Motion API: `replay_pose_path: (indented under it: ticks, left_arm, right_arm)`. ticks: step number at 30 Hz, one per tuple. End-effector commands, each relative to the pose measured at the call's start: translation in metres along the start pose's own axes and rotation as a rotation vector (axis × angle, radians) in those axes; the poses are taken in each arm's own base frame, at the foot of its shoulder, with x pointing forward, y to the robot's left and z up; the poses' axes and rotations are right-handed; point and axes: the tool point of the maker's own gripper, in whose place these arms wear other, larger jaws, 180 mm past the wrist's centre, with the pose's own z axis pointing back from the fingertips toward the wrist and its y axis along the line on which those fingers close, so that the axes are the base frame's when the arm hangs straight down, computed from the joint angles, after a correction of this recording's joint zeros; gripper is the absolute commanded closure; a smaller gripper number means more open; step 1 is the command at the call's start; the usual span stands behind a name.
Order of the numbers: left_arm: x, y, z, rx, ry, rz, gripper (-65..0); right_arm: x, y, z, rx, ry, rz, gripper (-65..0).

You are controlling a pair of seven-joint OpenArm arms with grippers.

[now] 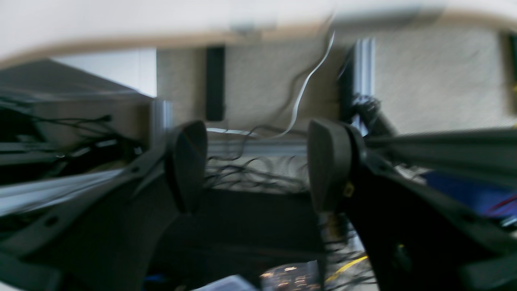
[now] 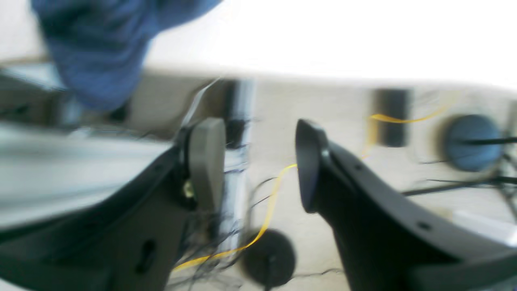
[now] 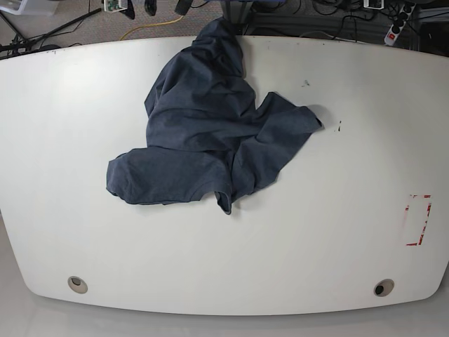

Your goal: Fold the T-shirt properly

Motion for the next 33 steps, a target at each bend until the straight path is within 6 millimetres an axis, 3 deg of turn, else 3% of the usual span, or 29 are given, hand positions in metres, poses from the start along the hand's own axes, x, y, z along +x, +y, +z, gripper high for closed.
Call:
replay_pose_path:
  ticks: [1, 7, 14, 23, 29, 33]
  left_arm:
    - [0.016, 0.011, 0.005, 0.023, -0.045, 0.025, -36.0]
    - [0.027, 0.022, 0.005, 0.051, -0.079, 0.082, -36.3]
    - [0.047, 0.023, -0.011, 0.055, -0.145, 0.098, -36.7]
    - [0.055, 0.022, -0.016, 0.057, -0.173, 0.11, -46.7]
    - [0.059, 0.022, -0.018, 0.058, -0.186, 0.112, -47.5]
    - [0.065, 0.023, -0.021, 0.06, -0.204, 0.113, -47.5]
  right_arm:
    - [0.022, 0.001, 0.0, 0.005, -0.067, 0.005, -26.8]
    - [0.045, 0.0, -0.015, 0.008, -0.141, 0.018, -26.8]
    - [0.083, -0.001, -0.036, 0.015, -0.253, 0.041, -27.3]
    - [0.132, -0.006, -0.062, 0.03, -0.332, 0.115, -27.7]
    - [0.159, -0.003, -0.081, 0.07, -0.331, 0.181, -27.7]
    - [0.177, -0.003, -0.091, 0.086, -0.328, 0.229, -33.3]
